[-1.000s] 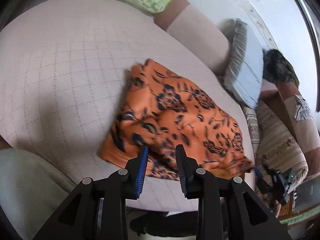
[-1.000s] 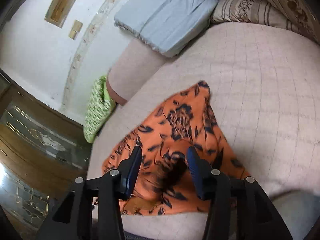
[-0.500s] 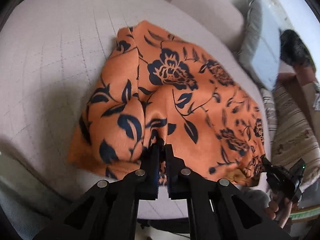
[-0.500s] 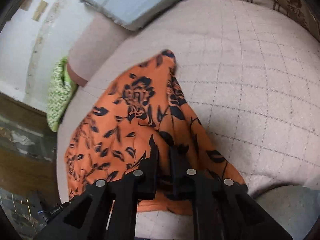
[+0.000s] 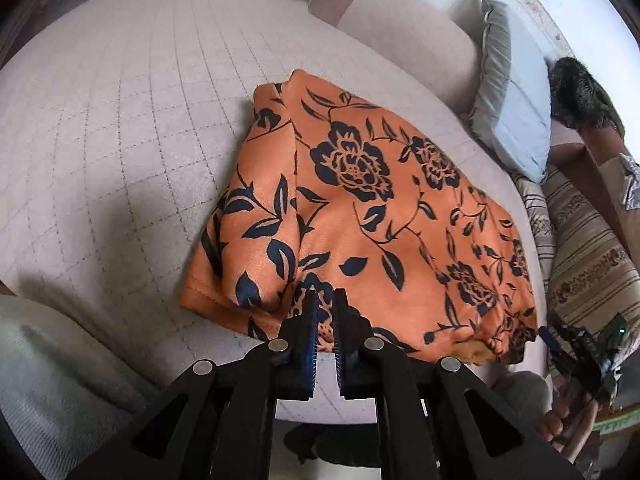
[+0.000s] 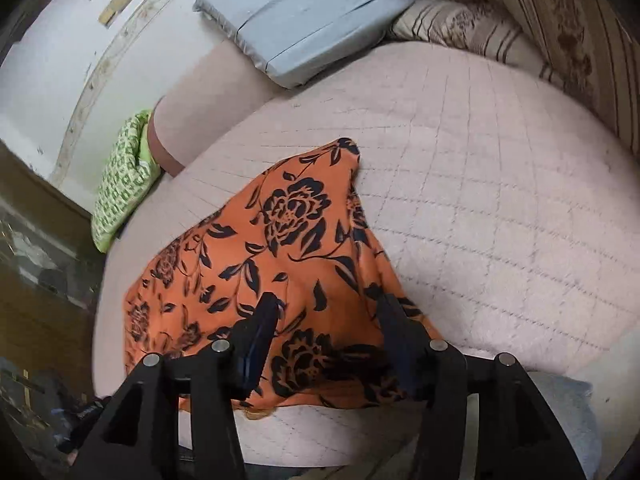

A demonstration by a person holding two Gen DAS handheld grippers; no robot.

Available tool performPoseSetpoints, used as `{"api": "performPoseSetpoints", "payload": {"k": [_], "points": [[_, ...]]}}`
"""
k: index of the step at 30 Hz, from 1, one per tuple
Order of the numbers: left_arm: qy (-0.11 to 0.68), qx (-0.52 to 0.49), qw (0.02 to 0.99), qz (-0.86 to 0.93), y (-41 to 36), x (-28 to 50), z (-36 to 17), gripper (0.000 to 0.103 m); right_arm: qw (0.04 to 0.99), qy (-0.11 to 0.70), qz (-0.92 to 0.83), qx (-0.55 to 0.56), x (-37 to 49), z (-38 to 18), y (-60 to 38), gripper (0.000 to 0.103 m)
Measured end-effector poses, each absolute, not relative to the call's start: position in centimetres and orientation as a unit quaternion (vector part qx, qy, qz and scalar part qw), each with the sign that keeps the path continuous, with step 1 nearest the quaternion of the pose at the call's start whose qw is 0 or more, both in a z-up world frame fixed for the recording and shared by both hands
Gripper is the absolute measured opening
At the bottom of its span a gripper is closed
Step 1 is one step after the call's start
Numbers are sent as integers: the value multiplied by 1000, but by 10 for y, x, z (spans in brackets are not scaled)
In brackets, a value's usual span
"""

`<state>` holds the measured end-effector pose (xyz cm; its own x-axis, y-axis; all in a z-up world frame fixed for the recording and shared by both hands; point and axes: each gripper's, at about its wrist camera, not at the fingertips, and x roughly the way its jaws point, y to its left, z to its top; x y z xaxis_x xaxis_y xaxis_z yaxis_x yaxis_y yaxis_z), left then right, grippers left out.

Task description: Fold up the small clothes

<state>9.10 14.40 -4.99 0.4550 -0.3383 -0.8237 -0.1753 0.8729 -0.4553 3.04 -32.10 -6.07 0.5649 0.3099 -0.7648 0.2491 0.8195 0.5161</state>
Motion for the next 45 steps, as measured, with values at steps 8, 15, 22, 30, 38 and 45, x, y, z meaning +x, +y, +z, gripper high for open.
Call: {"api": "performPoseSetpoints", "payload": {"k": [8,15,22,30,38,45], "points": [[492,-190,846,-79,116,76,-23,32,789,538,-1,297,52,-92,-322,13],[506,-127,842,-139,54,89,-26,39,804,537,-26,254,53,-82,-321,13],[523,-95,826,-187,-2,111,-30,39,820,450,57,350,50,-53,-353,63],[531,17,801,-277,-125,134,-36,42,800,433,131,393,121,-55,-393,68],[594,19,735,-328,-224,171,-77,42,786,411,101,450,98,-94,-434,67],[604,62,755,-249,-275,170,-104,63,768,398,109,490,99,-110,-451,67]]}}
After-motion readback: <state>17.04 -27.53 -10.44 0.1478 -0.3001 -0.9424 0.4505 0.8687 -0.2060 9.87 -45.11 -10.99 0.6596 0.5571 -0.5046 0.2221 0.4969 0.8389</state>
